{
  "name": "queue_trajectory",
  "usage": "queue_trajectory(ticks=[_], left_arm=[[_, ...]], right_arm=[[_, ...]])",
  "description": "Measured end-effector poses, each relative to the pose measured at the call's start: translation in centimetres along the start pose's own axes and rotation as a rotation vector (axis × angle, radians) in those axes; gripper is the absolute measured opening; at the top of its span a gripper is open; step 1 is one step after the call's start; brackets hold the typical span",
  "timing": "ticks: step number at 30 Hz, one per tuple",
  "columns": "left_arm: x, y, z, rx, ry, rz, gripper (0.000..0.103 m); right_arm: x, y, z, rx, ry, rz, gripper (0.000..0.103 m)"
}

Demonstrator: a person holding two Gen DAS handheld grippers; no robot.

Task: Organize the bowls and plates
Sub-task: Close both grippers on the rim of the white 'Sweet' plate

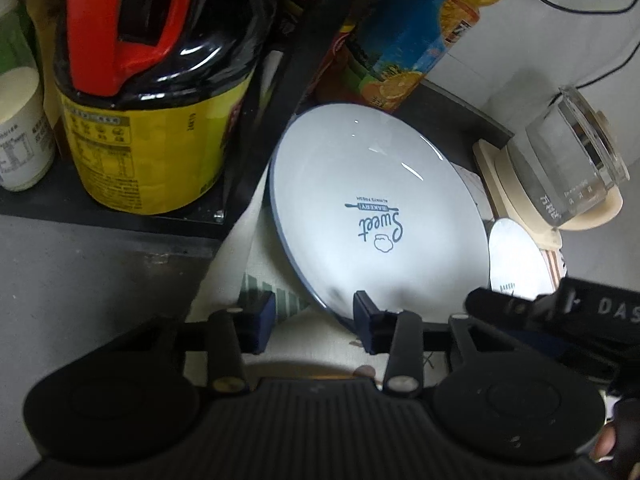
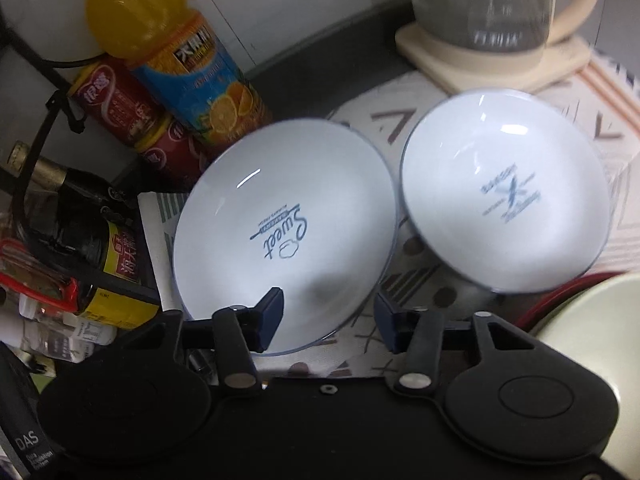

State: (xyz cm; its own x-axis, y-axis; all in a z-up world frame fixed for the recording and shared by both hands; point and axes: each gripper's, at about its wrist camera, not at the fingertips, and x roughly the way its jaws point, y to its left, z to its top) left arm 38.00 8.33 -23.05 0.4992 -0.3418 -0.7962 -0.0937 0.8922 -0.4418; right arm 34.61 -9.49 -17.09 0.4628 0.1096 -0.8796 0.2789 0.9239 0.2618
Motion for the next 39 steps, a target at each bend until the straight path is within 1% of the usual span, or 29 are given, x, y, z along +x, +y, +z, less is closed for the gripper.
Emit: queue_trajectory(ticks=[4,9,11,15,20,23,26,27,29,30,34,36,39], left_arm=[[0.5,0.4,-0.1,-0.035,-0.005,-0.024,0.034],[1.0,1.2,-0.2,-0.07,-0.013,-0.059,0.031],[1.2,1.3,-0.3,-0.082,-0.019,-0.069,0.027],[1.5,1.1,-0.3,-0.079,-0.033,-0.071,0.022],[1.6,1.3,0.0,-0.115,-0.032,-0.065,0.016],[1.7,1.4,0.2,-0.128,-0.036,-0.067,0.016],[1.9,1.5,0.3,-0.146,-0.04,-0.069,0.016],[1.9,1.4,0.3,-0.15,-0.041,-0.067,0.016],[1.9,1.3,0.2,-0.141,-0.045,-0.056,0.012],[1.8,1.2,0.1,-0.129,-0.048,-0.051,0.013],[0.8,0.7,-0.2,-0.106,-0.08,-0.044,0.015],[0.3,0.8,-0.3,-0.11,-0.083,-0.057,0.015],[-0.5,0.5,-0.8,-0.083,-0.103,-0.058,0.015]], right_arm=[[1.4,-0.2,-0.1,0.024,0.032,-0.021,0.039],[2.6,-0.4,-0.2,0.033,0.043,-0.041,0.039],[3.0,-0.5,-0.3,0.034,0.044,-0.047,0.038],[4.1,-0.8,-0.2,0.057,0.043,-0.062,0.036],[5.6,-1.0,-0.3,0.079,0.048,-0.08,0.034],[5.7,-1.2,-0.2,0.092,0.01,-0.077,0.036],[5.8,-1.4,-0.1,0.108,-0.009,-0.072,0.037],[5.7,-1.7,0.0,0.128,-0.013,-0.064,0.036],[5.7,-1.9,-0.1,0.136,-0.014,-0.077,0.026],[5.6,-1.8,-0.1,0.114,-0.014,-0.093,0.022],[3.7,-2.0,-0.3,0.109,-0.068,-0.027,0.011],[2.6,-1.7,-0.4,0.078,-0.098,-0.008,0.01],[1.8,-1.4,-0.8,0.021,-0.119,-0.013,0.01]])
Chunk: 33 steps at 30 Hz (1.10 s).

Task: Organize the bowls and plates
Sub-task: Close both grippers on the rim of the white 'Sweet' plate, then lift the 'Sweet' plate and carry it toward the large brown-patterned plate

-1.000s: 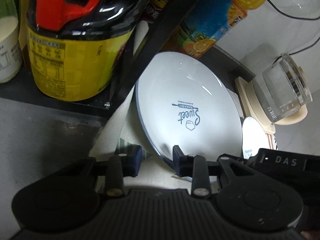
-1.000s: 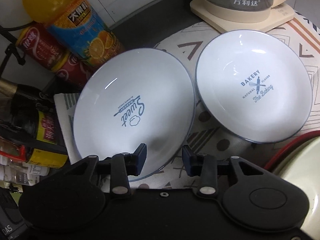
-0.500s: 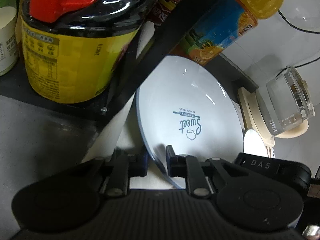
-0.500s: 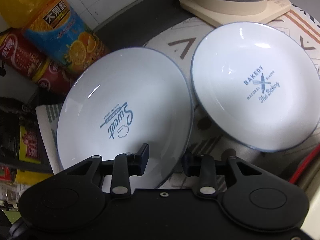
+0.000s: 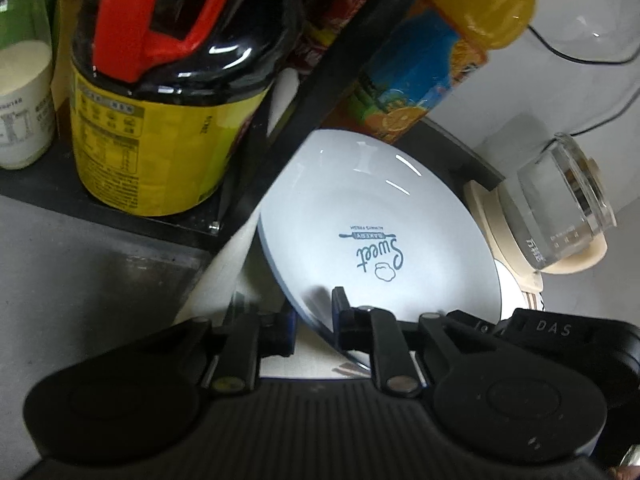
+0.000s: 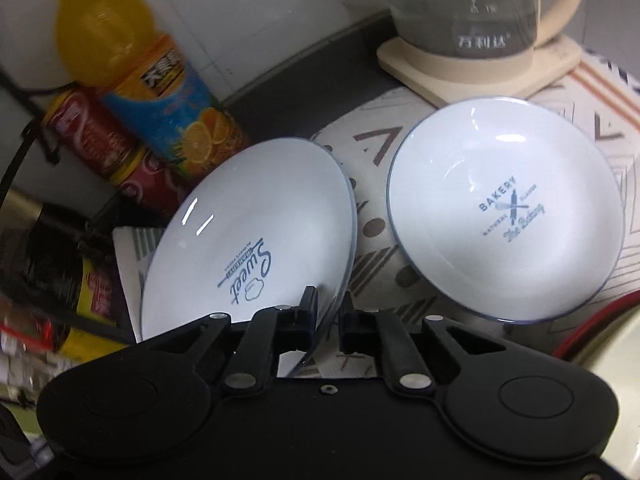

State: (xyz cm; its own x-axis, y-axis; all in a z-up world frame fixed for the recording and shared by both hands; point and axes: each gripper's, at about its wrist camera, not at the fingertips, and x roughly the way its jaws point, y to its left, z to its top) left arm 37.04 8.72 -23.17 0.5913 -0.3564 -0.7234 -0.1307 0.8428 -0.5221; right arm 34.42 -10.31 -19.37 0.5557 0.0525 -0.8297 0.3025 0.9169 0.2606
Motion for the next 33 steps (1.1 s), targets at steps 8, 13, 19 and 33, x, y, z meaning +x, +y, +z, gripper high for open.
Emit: queue_trajectory(ticks=[8,13,19,33], left_arm=[[-2.8,-1.2,-1.4,0.013,-0.046,-0.007,0.015],[-4.7,-1.4,-2.7,-0.001,-0.062,0.001,0.015],[-7.5,-1.6,-4.2,-0.01,-0.104,0.006,0.015],[-12.0,-2.5,-8.2,-0.047,-0.191,0.079,0.015]], right_arm=[[-3.3,-0.4,-0.9,-0.065,-0.043,0.043,0.011],[-4.9,-0.4,-1.5,-0.108,-0.056,0.068,0.012],[-6.6,-0.9,-2.5,-0.166,-0.068,0.119,0.013],[-9.5,-1.4,-4.5,-0.291,-0.087,0.239,0.014]])
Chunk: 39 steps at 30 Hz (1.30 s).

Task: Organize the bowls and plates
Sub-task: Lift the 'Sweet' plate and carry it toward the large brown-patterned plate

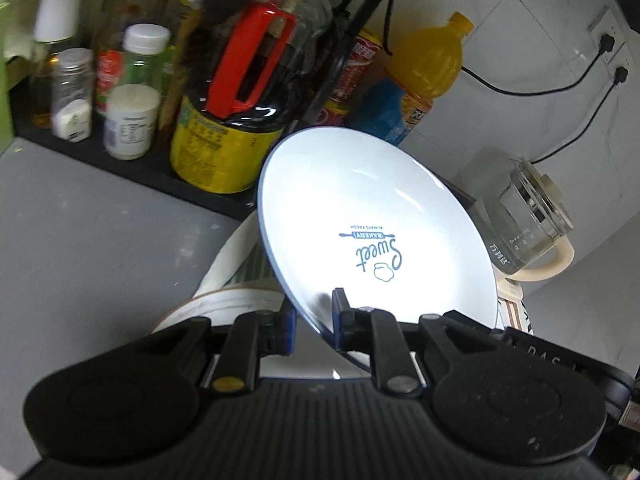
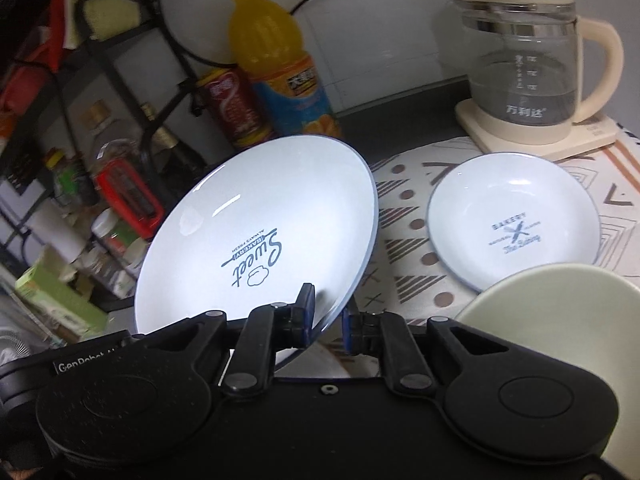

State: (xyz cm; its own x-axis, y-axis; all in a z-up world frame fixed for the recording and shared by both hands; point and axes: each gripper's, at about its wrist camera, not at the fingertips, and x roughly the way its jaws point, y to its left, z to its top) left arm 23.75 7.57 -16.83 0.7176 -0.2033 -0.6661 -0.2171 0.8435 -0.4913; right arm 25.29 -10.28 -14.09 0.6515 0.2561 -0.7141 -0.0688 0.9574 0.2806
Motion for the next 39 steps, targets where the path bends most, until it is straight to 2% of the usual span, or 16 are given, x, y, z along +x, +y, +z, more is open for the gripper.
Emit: queue_trajectory(ticks=[4,11,15,27,39], left_arm=[[-1.6,0.6,-1.1,-0.021,-0.019,0.03,0.016],[-4.0,1.6,-3.7,-0.067,-0.048,0.09,0.016],[-4.8,1.9,-5.3,-0.095,-0.031,0.115,0.016],[-7.6,2.0,-9.0,-0.183,-0.018,0.162,0.016],[-8.5,1.8,-11.6,-0.198,0.03,0.174,0.016]], right_arm=[[-0.3,0.1,-0.7,0.002,0.024,0.055,0.014],[-0.9,1.0,-2.5,-0.073,0.067,0.108,0.014],[-1.4,1.0,-3.5,-0.112,0.083,0.125,0.014],[-3.6,1.6,-5.5,-0.256,0.102,0.142,0.014],[-5.0,1.0,-7.8,-0.293,0.134,0.098,0.014]])
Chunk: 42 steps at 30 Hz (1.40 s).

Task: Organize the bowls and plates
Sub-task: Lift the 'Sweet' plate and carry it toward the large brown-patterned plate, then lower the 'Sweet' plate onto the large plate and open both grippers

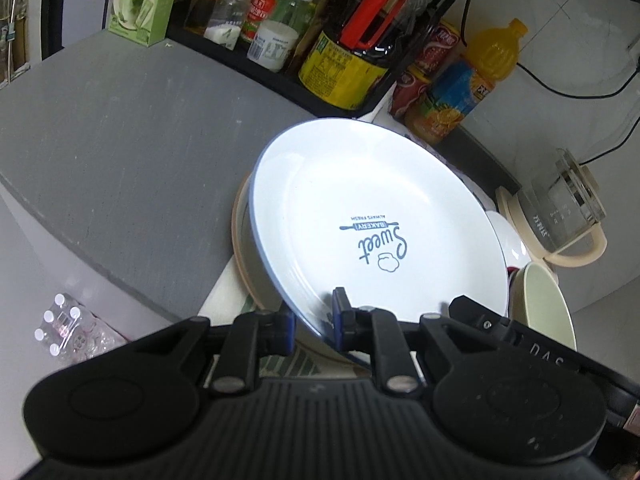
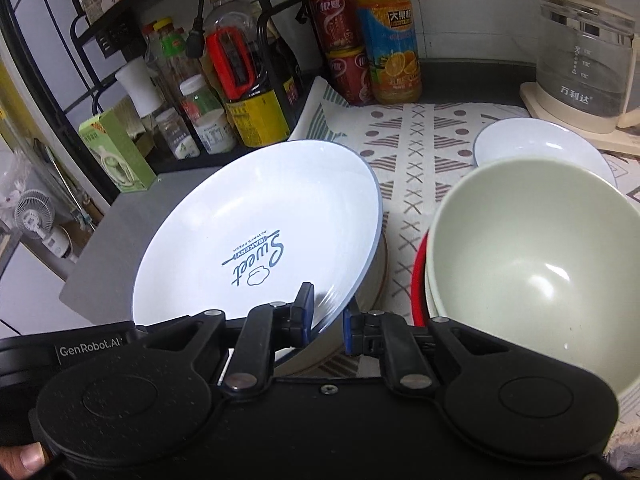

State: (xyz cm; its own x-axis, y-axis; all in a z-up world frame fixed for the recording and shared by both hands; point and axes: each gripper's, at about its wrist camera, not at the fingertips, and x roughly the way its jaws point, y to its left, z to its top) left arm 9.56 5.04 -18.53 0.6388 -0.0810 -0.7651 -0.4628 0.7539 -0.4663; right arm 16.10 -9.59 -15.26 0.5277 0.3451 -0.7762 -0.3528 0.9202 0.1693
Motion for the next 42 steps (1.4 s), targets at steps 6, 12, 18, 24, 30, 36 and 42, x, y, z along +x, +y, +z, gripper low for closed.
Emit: queue_trajectory(ticks=[6,12,18,24,30,36,42], left_arm=[[0.6,0.2,-0.3,0.014,0.056,0.006,0.016],[1.1,-0.3,0.0,0.054,0.092,0.018,0.017],[1.6,-1.0,0.8,0.084,0.151,0.058,0.018],[2.0,-1.4,1.1,0.096,0.195,0.085,0.022],[2.6,-2.4,2.1,0.126,0.255,0.14,0.027],[3.1,-2.4,2.4,0.119,0.27,0.164,0.028],[3.7,-2.0,2.7,0.106,0.291,0.182,0.029]], right_arm=[[0.0,0.0,-0.8,0.01,0.034,-0.039,0.014],[0.1,-0.2,-1.0,0.043,0.053,-0.064,0.015],[0.3,-0.3,-0.8,0.09,0.076,-0.074,0.016],[0.3,-0.3,-0.7,0.111,0.078,-0.087,0.016],[0.5,-0.2,-0.6,0.104,0.091,-0.095,0.017],[1.0,0.0,-0.4,0.096,0.104,-0.092,0.018],[1.5,0.2,-0.5,0.069,0.119,-0.088,0.018]])
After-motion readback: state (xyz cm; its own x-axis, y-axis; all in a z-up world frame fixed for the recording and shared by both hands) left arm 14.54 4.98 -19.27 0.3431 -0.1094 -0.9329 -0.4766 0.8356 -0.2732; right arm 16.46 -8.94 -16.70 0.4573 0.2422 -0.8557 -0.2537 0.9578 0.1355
